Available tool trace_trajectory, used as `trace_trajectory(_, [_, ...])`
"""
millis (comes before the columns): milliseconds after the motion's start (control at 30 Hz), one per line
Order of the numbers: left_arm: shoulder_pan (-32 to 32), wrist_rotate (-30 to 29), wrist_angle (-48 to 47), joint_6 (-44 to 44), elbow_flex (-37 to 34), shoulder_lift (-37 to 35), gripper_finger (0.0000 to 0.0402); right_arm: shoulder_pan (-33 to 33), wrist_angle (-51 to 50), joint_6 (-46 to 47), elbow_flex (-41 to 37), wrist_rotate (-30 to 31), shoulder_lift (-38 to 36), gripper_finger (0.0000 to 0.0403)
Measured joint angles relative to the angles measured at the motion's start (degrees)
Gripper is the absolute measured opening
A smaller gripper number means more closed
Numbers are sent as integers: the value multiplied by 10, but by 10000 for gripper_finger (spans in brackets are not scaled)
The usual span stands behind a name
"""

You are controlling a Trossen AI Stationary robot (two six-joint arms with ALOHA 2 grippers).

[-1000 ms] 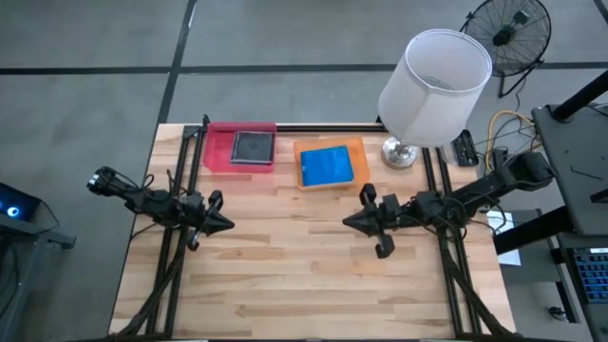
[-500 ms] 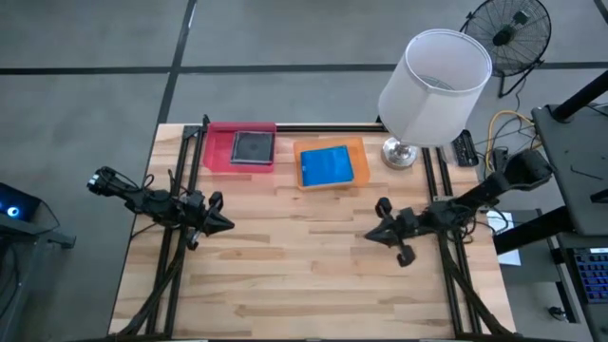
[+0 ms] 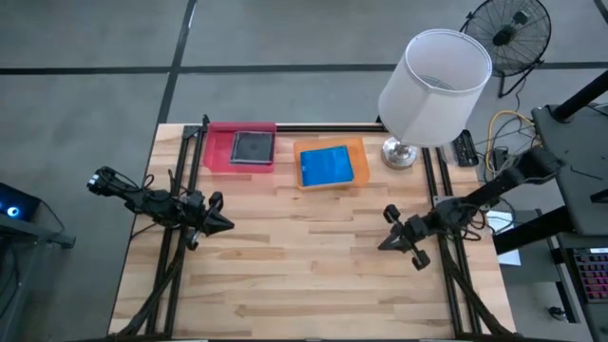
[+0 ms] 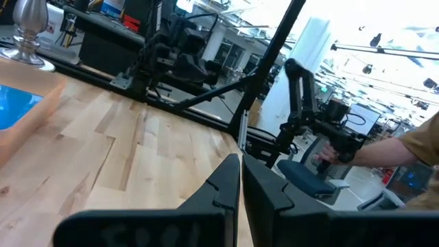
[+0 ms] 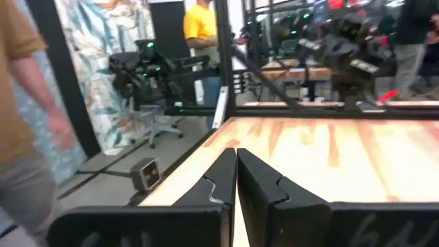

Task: Pick & place jewel cases by type
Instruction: Return to Home Position

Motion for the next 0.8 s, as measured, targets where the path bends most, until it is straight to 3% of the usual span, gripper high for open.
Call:
trace_trajectory(300, [0, 0, -1, 0, 0, 4, 0, 0, -270, -38, 0, 17, -287, 9])
trace_trajectory(600, [0, 0, -1, 0, 0, 4, 0, 0, -470, -46, 0, 69, -535, 9])
trace_trajectory(800, [0, 2, -2, 0, 0, 8, 0, -1, -522, -20, 1, 104, -545, 9])
